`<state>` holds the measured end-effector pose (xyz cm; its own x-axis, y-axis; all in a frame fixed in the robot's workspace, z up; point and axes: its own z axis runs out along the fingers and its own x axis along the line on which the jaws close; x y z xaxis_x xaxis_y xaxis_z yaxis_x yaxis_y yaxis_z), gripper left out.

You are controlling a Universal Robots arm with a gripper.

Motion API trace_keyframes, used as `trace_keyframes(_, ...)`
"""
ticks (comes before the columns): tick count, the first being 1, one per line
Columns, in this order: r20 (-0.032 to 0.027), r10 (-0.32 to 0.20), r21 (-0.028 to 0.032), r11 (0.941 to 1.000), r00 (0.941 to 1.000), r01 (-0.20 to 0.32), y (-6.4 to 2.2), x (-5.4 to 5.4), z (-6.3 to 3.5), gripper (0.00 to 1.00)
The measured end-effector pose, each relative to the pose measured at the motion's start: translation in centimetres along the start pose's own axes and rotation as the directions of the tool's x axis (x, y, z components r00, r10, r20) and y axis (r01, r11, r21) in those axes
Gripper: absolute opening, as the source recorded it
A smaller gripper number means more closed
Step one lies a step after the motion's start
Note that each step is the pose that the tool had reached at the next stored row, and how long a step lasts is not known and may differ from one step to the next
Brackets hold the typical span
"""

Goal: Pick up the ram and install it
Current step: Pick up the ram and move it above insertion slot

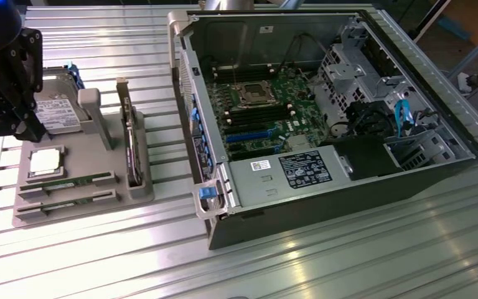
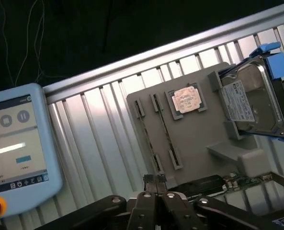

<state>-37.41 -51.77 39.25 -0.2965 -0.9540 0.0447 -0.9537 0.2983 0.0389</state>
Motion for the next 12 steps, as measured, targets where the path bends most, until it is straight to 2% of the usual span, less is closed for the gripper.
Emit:
trace_keyframes(5,-0.0035,-0.084,0.0036,0.9965,0.9965,0.084,0.00,0.00,0.00,0.11)
trace_keyframes(8,-0.0061,-0.141,0.0059,0.9900,0.9900,0.141,0.00,0.00,0.00,0.11)
trace_keyframes(10,-0.0096,-0.212,0.0086,0.9772,0.9772,0.212,0.00,0.00,0.00,0.11)
trace_keyframes(12,-0.0099,-0.217,0.0088,0.9760,0.9760,0.218,0.00,0.00,0.00,0.11)
